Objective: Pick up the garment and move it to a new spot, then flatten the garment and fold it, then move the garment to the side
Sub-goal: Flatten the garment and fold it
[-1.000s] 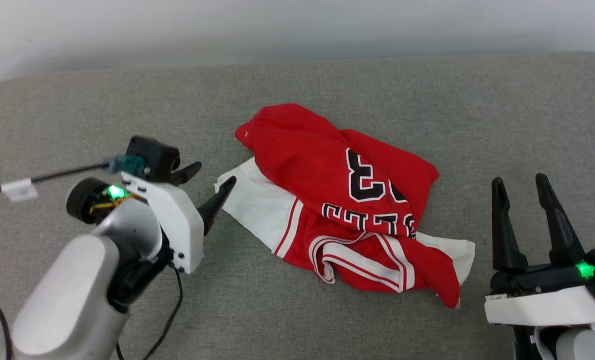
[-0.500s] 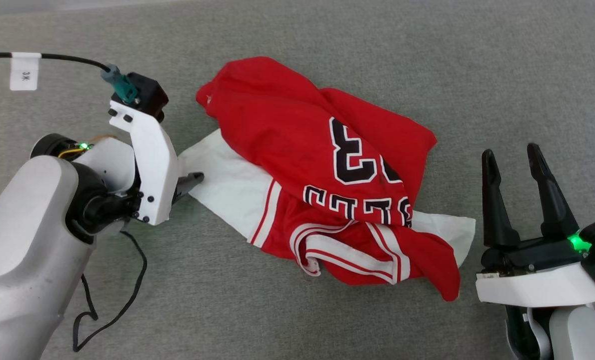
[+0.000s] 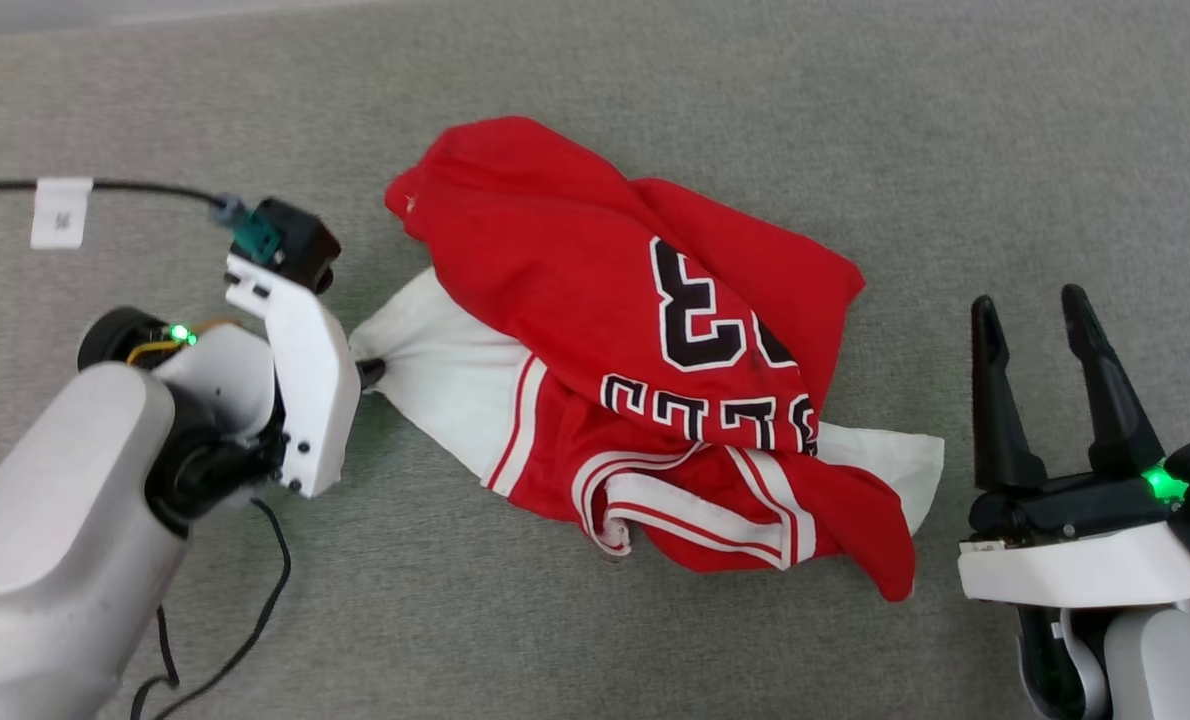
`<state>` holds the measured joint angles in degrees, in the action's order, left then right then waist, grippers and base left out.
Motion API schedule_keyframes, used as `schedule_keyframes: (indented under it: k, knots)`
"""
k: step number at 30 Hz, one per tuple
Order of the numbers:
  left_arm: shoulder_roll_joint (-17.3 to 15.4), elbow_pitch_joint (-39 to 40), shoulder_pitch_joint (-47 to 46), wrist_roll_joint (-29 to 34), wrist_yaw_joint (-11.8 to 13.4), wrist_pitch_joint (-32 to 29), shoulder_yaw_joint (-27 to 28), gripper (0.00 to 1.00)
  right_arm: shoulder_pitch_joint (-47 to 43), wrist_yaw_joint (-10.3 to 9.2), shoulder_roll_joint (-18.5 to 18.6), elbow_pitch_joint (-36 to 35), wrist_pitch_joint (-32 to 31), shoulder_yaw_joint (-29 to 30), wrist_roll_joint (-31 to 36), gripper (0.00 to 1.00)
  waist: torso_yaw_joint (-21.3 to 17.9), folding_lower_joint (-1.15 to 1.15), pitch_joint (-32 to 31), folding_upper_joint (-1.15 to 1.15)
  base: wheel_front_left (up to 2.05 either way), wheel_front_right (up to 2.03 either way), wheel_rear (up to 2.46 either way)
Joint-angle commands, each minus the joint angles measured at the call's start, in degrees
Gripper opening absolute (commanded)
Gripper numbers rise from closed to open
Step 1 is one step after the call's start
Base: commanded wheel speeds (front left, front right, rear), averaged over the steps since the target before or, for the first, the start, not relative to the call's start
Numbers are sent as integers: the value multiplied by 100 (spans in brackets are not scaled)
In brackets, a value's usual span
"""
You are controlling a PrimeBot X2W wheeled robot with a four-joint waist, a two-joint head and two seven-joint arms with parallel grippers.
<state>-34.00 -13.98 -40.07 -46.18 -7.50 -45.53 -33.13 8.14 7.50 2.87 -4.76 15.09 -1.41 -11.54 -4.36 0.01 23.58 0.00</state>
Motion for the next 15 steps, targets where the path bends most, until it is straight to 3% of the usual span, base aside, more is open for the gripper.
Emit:
schedule_keyframes:
  k: [1, 7, 15]
  knots:
    - [-65, -76, 243, -12, 13, -13, -57, 0, -27, -1, 0, 8, 11, 20, 26, 100, 82, -1, -101, 0, 0, 0, 0]
    - [-388, 372, 750, -232, 57, 763, 345, 0, -190, -1, 1, 83, 11, 103, 61, 100, 404, -1, -524, 0, 0, 0, 0]
    - [-953, 809, 1939, -507, 406, 1341, 855, 0, -394, -1, 0, 214, 11, 66, 113, 100, 724, -1, -999, 0, 0, 0, 0]
